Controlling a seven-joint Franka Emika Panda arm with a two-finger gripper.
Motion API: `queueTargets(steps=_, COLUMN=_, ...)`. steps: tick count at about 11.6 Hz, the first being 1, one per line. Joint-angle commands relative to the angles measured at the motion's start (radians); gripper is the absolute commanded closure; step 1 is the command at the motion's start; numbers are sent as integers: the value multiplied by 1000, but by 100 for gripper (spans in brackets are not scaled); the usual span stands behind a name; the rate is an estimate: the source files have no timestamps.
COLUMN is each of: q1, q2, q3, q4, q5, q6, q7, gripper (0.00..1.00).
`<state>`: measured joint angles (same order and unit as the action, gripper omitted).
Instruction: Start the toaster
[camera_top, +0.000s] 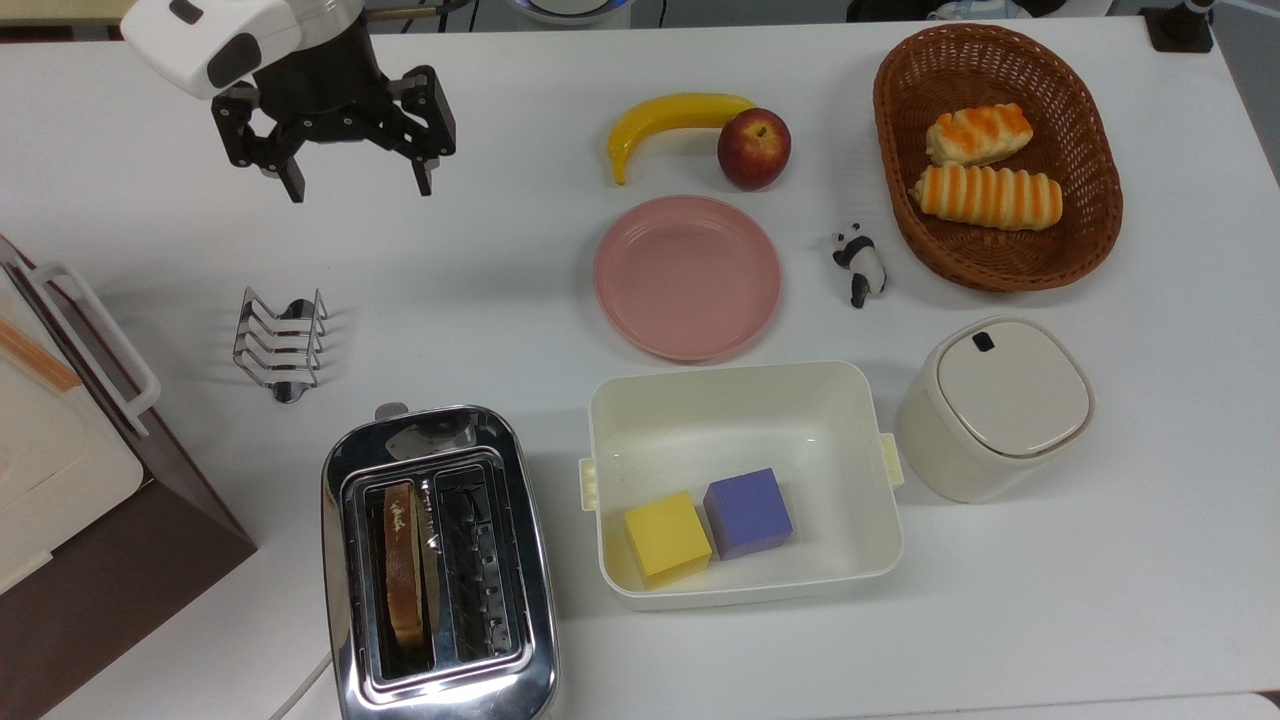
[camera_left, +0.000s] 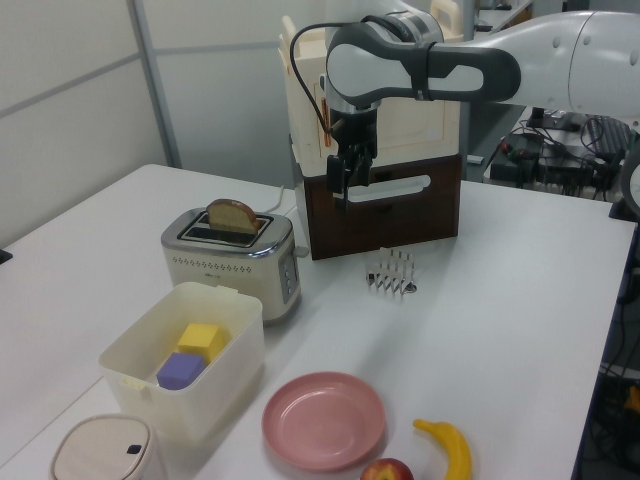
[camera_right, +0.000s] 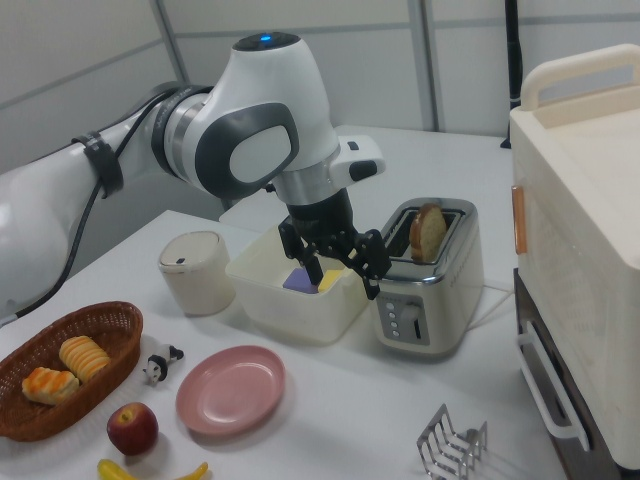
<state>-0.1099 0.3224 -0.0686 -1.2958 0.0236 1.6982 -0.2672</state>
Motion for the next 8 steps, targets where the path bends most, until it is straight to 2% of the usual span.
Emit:
queueTargets(steps=1, q1=9, q2=-39, q3=-5, q4=-40, q5=-4, q6=-18, q7=13, gripper=0)
queueTargets(steps=8, q1=-2, q2=-37, q3=-5, q4=-39, q5=-7, q6=-20, q7=0, gripper=0)
